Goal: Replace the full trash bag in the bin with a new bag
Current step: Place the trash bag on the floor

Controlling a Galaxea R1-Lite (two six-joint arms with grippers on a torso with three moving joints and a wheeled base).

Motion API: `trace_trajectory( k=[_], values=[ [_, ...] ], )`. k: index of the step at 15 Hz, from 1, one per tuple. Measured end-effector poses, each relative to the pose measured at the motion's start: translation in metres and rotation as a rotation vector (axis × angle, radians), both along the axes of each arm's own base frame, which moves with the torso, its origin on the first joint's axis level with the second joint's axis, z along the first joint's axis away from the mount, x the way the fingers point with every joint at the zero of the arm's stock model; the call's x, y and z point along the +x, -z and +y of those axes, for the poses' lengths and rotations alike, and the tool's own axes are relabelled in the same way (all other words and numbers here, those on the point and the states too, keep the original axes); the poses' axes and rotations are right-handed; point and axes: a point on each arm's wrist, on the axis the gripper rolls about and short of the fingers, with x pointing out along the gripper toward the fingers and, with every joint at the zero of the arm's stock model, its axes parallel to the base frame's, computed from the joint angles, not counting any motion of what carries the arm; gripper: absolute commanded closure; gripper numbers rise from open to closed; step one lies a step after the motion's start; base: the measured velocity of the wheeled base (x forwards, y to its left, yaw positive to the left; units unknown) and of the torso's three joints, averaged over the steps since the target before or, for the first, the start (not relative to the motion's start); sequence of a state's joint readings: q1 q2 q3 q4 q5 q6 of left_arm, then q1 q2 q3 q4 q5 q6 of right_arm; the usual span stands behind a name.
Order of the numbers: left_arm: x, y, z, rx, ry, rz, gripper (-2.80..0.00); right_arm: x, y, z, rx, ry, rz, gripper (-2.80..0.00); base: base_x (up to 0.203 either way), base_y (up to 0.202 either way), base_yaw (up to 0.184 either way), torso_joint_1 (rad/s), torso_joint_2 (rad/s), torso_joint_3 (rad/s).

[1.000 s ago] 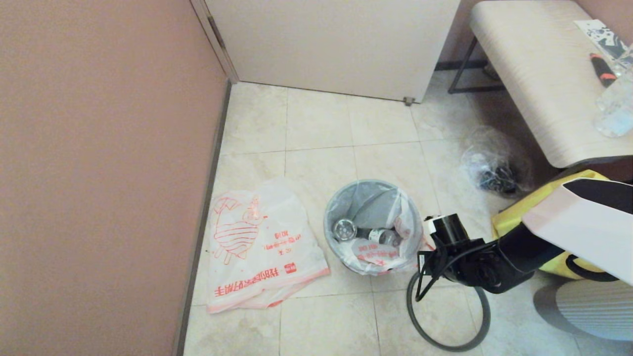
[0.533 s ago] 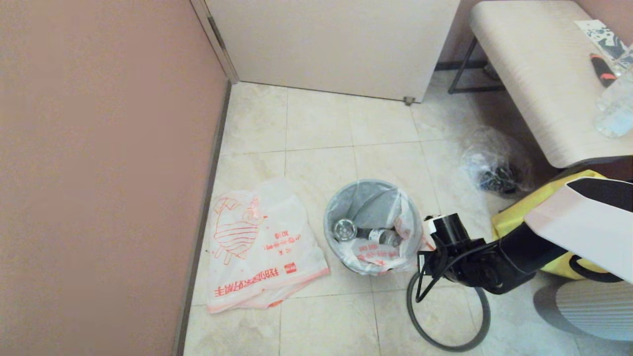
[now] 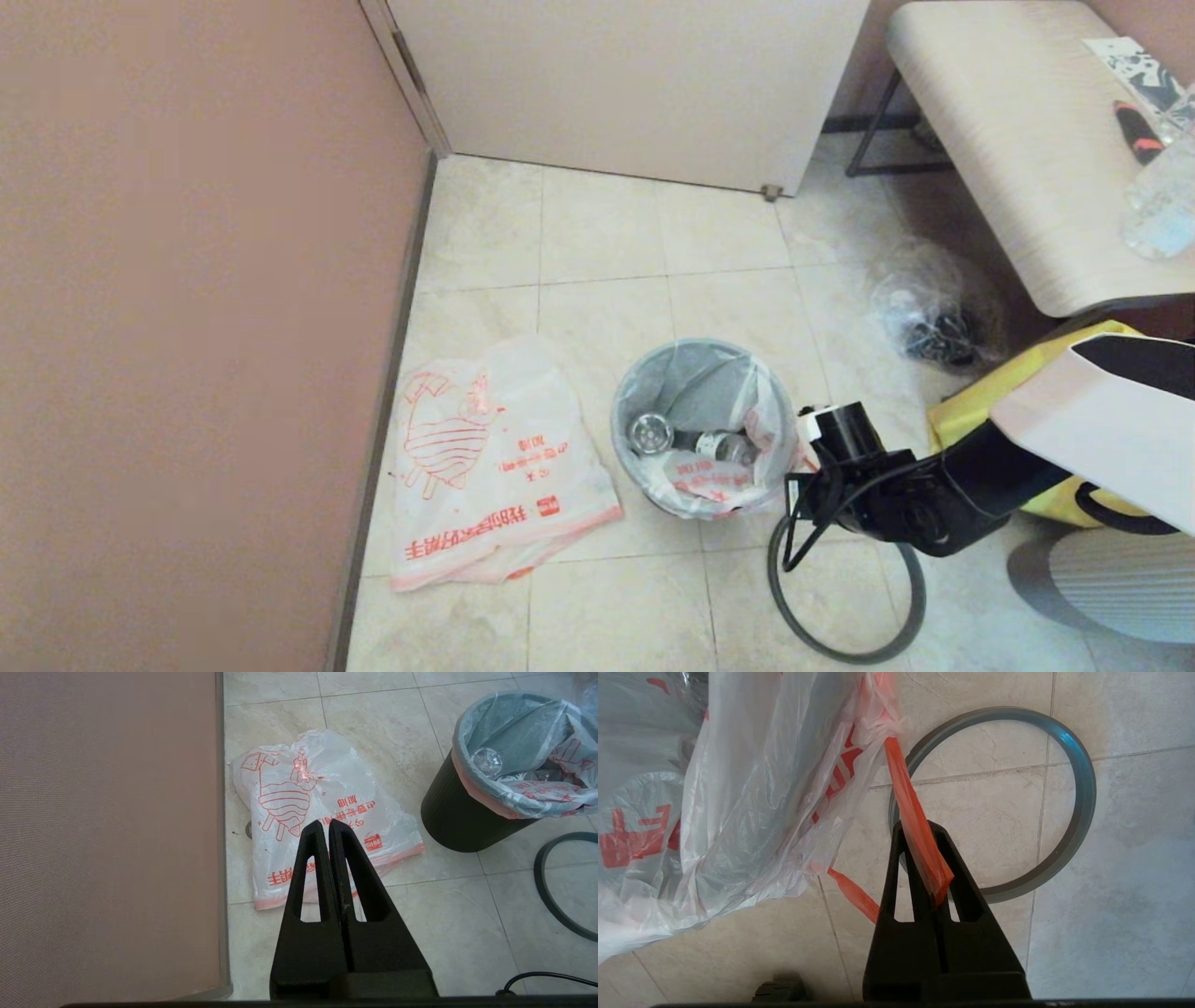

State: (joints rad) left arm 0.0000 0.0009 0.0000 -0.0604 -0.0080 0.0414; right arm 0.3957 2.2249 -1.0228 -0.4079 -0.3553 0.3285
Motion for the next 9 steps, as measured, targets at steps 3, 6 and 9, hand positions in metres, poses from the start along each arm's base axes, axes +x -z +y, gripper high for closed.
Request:
trace_trajectory(
  k=[3,6,9],
  values=[
    [0.0000,0.0000,0.0000,0.000,0.000,0.000,0.00,-0.0001,-0.0001,0.0004,0.000,-0.001,-0.001,0.00,0.000,0.000,0.000,0.000,0.00,0.000],
    [0.0000,0.0000,0.0000,0.000,-0.001,0.000,0.00,-0.0008,-0.0020,-0.0005,-0.018,0.019,-0.012,0.00,0.000,0.000,0.000,0.000,0.00,0.000],
    [0.0000,0.0000,0.0000,0.000,0.000,0.000,0.00,-0.0015,-0.0040,-0.0002,-0.031,0.031,-0.022,0.00,0.000,0.000,0.000,0.000,0.00,0.000]
  ],
)
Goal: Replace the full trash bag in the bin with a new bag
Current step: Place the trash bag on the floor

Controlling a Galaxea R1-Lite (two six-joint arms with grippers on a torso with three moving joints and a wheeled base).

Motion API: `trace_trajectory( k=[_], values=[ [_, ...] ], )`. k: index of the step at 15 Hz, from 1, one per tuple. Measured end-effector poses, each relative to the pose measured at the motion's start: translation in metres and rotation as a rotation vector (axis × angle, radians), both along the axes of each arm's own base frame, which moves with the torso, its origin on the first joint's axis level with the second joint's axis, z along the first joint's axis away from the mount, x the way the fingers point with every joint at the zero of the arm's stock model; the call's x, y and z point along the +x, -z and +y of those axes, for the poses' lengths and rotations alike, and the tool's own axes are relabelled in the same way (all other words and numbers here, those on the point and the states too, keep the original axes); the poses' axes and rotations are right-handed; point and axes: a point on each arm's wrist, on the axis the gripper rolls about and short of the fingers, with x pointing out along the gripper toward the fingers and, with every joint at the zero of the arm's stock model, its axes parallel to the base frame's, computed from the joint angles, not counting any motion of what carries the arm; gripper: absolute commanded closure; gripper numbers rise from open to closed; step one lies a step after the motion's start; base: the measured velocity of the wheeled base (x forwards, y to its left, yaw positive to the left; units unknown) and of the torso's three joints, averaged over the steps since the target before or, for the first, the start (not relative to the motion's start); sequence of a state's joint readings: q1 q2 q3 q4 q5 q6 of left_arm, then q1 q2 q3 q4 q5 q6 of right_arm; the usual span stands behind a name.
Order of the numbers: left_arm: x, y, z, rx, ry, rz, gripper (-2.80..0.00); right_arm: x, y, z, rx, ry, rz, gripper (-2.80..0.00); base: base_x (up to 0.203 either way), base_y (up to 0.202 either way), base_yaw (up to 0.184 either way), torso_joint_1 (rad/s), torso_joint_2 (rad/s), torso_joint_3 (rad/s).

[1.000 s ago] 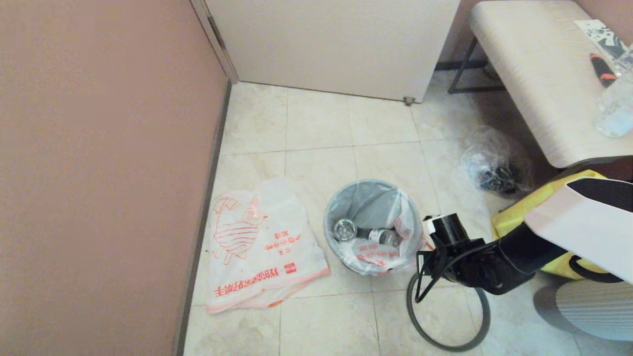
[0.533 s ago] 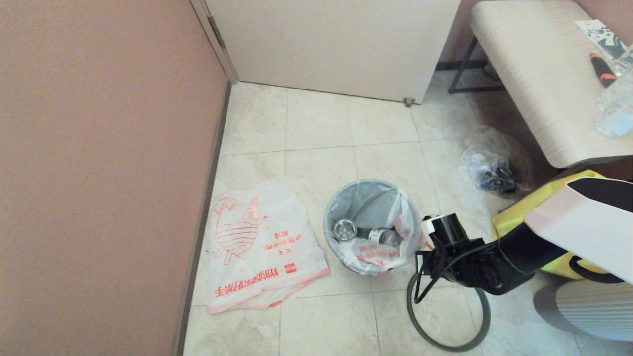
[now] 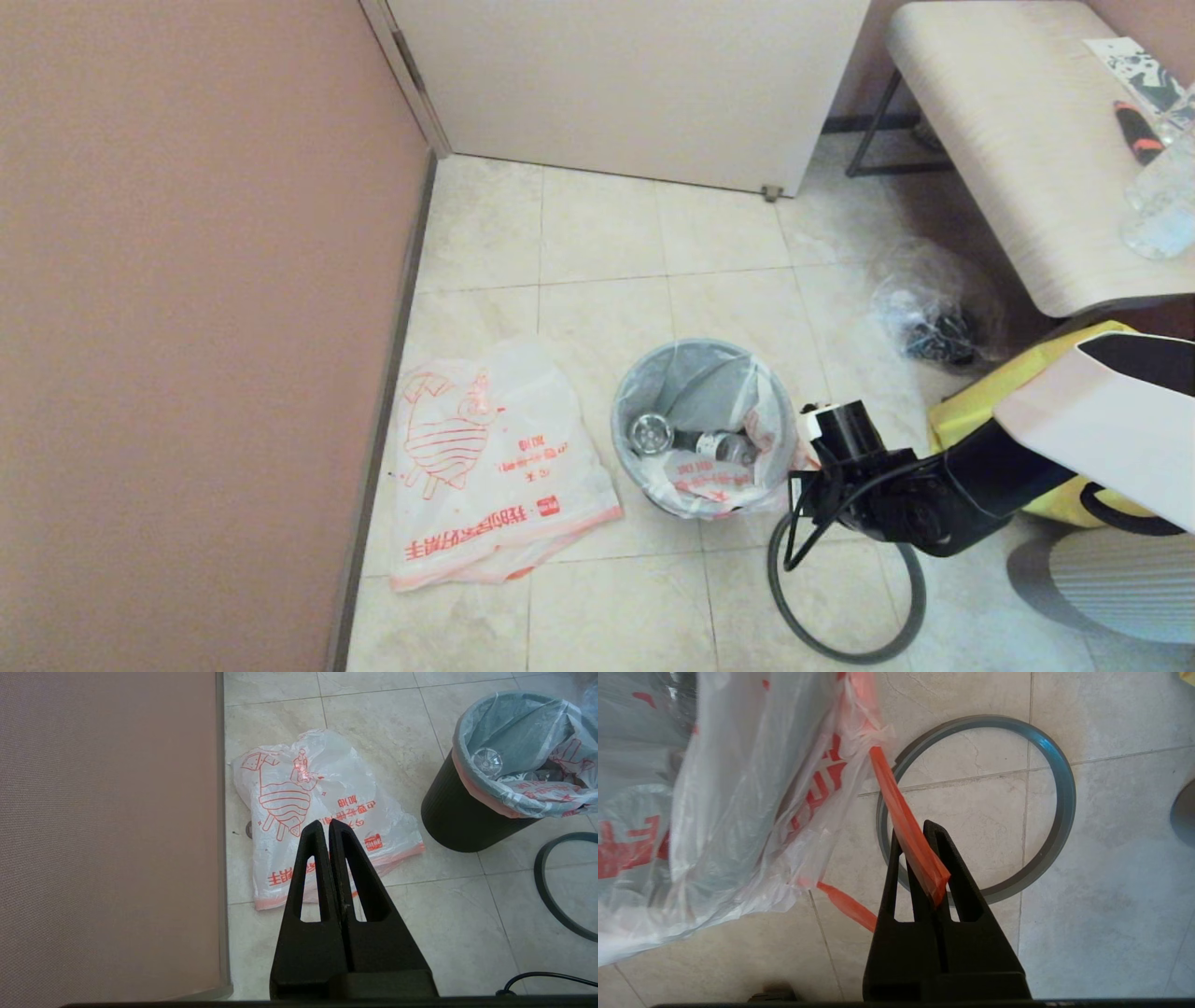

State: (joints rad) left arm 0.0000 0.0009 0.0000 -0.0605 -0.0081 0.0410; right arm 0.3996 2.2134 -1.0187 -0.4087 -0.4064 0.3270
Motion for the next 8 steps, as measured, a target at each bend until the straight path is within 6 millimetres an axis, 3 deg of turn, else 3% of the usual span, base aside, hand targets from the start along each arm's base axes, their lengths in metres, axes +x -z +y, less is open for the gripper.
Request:
trace_trajectory(
  k=[8],
  values=[
    [0.0000,0.0000,0.0000,0.000,0.000,0.000,0.00,-0.0031,-0.0078,0.0061,0.000,-0.010,-0.022,0.00,0.000,0.000,0.000,0.000,0.00,0.000]
  ],
)
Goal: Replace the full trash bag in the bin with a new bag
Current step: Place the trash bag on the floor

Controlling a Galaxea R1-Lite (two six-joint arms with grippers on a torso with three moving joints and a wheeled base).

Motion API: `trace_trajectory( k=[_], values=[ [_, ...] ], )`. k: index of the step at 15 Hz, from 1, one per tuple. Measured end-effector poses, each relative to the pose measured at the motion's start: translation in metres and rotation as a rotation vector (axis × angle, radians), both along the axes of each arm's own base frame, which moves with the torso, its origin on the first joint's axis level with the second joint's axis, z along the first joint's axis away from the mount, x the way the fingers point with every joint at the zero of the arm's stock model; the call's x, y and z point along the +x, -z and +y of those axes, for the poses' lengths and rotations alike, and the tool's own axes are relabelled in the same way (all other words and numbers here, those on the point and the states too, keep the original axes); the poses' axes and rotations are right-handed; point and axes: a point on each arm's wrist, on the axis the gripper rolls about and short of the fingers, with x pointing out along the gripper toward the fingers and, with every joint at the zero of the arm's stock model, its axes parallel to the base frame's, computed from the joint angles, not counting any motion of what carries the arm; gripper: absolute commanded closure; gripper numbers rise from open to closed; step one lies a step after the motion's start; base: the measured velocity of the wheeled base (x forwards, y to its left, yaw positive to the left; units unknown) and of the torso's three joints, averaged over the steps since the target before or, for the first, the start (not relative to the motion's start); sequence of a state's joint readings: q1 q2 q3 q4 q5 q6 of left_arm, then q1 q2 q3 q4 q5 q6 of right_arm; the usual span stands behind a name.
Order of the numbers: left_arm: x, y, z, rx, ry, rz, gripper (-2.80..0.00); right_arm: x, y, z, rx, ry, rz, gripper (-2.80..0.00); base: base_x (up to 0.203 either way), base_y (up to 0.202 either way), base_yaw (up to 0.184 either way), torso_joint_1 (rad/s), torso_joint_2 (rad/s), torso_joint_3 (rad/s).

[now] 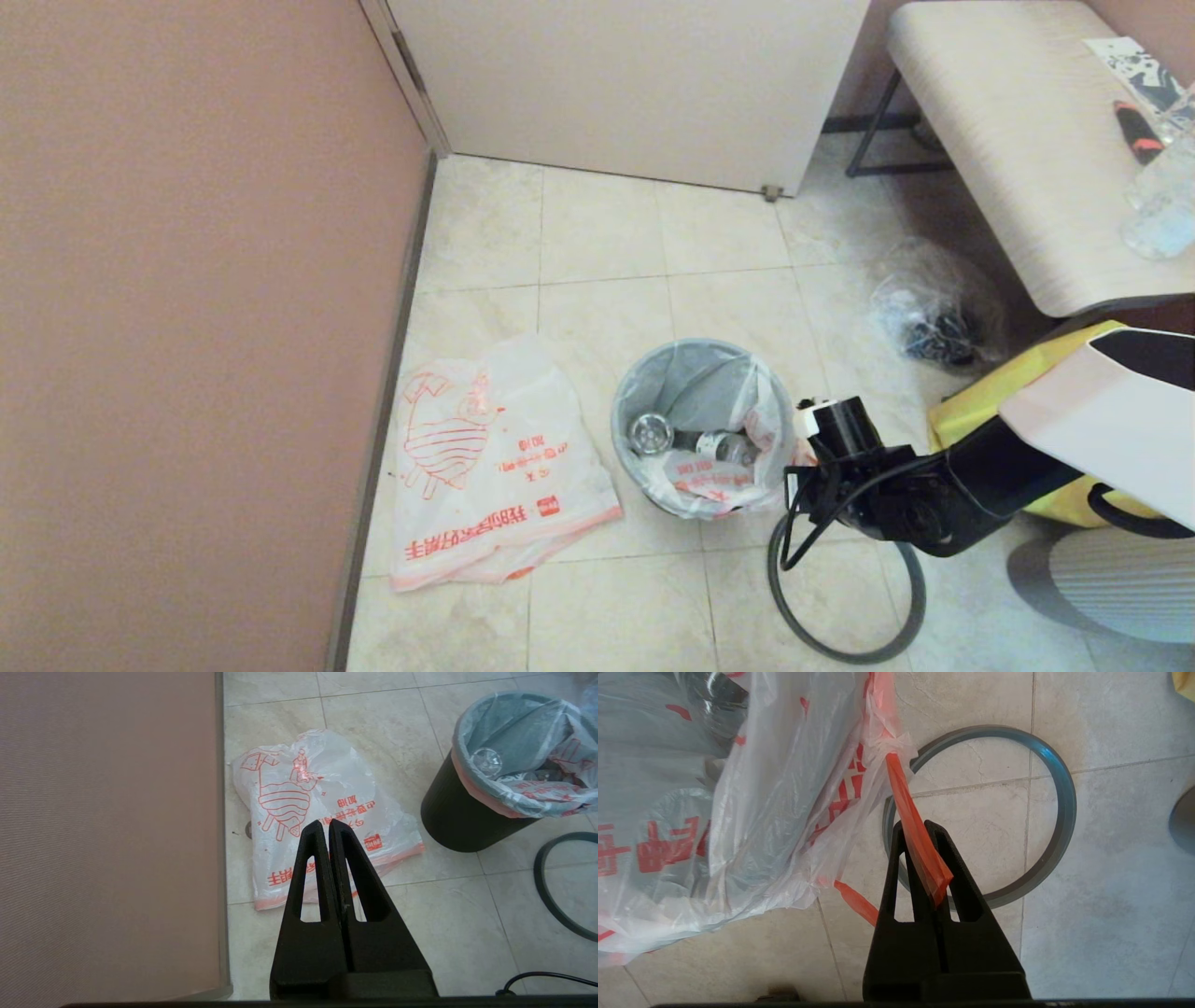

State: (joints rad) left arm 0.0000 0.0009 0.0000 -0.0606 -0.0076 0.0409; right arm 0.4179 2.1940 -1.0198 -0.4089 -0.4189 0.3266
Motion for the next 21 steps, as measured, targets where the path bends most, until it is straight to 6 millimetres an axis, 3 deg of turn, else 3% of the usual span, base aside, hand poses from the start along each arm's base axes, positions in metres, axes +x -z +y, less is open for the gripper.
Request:
trace_trajectory(
  k=[21],
  values=[
    [0.0000,0.0000,0.0000,0.014,0.000,0.000,0.00,-0.0016,0.0017,0.0046,-0.014,-0.008,0.000,0.00,0.000,0.000,0.000,0.000,0.00,0.000]
  ],
)
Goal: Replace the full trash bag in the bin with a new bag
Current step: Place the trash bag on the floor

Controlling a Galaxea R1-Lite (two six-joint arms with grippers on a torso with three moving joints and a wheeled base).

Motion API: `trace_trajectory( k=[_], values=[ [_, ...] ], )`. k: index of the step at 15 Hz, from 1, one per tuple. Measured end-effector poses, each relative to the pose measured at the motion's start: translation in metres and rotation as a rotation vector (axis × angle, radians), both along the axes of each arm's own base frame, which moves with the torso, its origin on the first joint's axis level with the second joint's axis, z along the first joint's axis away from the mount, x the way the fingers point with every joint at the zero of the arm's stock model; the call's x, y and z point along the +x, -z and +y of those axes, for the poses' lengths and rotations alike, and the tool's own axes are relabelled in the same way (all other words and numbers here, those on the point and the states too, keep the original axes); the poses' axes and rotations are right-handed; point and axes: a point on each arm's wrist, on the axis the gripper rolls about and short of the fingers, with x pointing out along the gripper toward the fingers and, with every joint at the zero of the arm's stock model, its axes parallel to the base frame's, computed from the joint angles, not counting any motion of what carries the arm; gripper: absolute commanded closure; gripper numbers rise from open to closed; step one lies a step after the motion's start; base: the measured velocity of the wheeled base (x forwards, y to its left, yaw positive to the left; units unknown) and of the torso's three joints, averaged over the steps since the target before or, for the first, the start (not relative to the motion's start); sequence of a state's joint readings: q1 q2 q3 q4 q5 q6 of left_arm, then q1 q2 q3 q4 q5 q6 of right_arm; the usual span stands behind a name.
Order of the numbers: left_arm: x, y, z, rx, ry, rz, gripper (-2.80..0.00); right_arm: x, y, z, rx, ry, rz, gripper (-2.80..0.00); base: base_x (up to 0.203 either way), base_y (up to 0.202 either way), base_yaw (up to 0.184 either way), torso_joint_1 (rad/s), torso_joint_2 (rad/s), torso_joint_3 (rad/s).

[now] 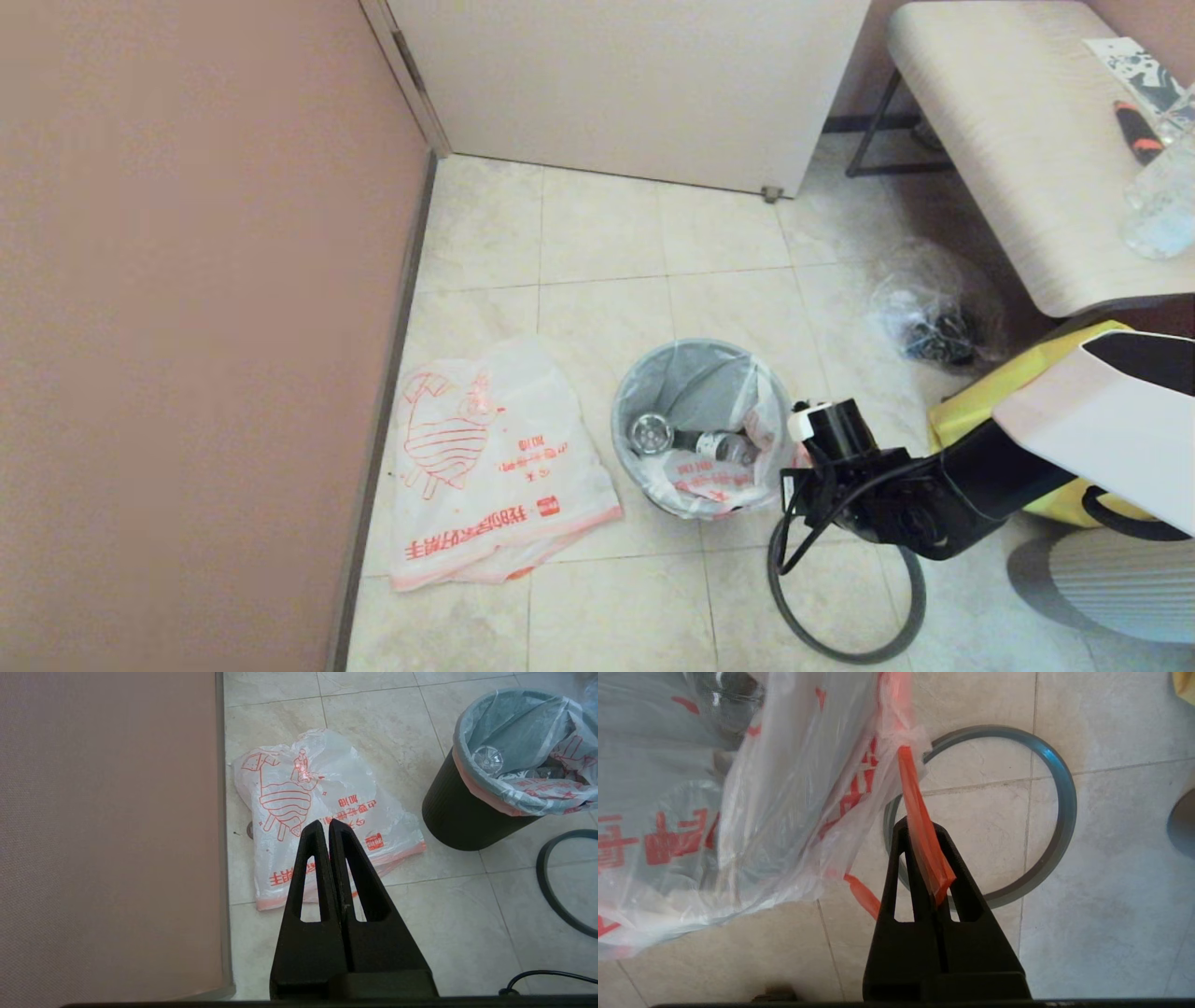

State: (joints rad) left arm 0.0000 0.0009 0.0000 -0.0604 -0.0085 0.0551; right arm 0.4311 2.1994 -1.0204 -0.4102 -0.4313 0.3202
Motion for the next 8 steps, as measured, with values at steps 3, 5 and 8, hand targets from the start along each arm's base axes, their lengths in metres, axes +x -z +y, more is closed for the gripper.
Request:
trace_trajectory(
  k=[3,5,8],
  values=[
    [0.000,-0.001,0.000,0.012,0.000,-0.001,0.00,0.000,0.000,0.000,-0.002,0.002,0.002,0.00,0.000,0.000,0.000,0.000,0.00,0.000],
    [-0.002,-0.012,0.000,0.012,0.010,-0.017,0.00,0.000,0.000,0.000,-0.002,0.002,0.002,0.00,0.000,0.000,0.000,0.000,0.00,0.000],
    [-0.001,-0.033,-0.001,0.013,0.049,-0.020,0.00,0.000,0.001,0.000,-0.002,0.001,0.002,0.00,0.000,0.000,0.000,0.000,0.00,0.000]
  ],
)
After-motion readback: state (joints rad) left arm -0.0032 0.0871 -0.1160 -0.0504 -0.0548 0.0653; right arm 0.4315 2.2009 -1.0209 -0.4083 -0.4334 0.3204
